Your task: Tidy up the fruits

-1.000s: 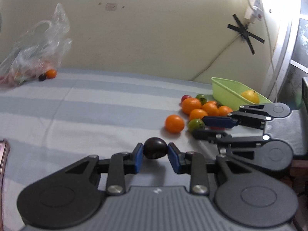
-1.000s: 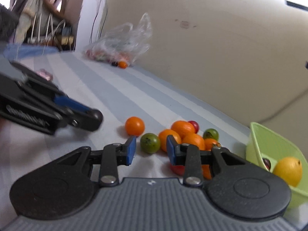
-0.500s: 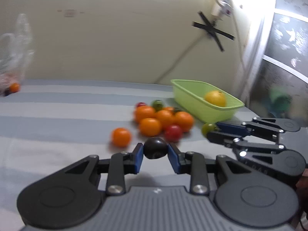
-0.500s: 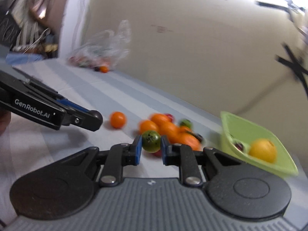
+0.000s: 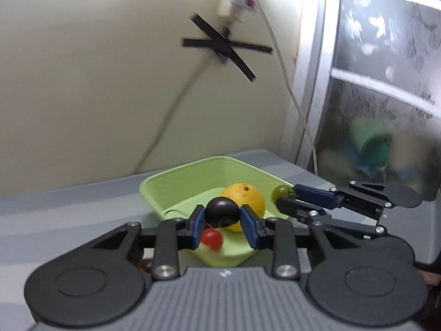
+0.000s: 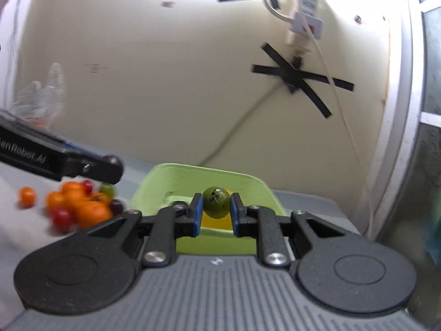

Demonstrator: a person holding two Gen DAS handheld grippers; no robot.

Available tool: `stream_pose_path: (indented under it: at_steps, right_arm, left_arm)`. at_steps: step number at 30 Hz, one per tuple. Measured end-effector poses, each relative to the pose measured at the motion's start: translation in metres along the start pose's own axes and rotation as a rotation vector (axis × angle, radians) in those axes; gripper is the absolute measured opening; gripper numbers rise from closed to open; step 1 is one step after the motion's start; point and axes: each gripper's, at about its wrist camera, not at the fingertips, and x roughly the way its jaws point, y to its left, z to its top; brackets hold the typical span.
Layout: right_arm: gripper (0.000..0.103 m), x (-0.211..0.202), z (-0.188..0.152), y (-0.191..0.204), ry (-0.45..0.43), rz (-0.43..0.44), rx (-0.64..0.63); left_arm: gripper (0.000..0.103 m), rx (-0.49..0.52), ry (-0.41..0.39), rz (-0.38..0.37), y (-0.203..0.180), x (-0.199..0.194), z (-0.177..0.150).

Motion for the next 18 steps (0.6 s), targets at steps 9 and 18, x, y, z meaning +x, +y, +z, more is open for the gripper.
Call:
stream_pose_path:
  at_steps: [9, 18]
  right_arm:
    - [0.028, 0.02, -0.01, -0.017, 0.027, -0.037, 0.044]
    - [0.031, 0.007, -0.011, -0.021, -0.032, -0.048, 0.082]
  left_arm:
    - [0.037, 0.018, 0.091, 0.02, -0.009, 0.045, -0.008]
    - [0.043, -0.065, -0.031, 0.02, 0.014, -0.021, -0.005]
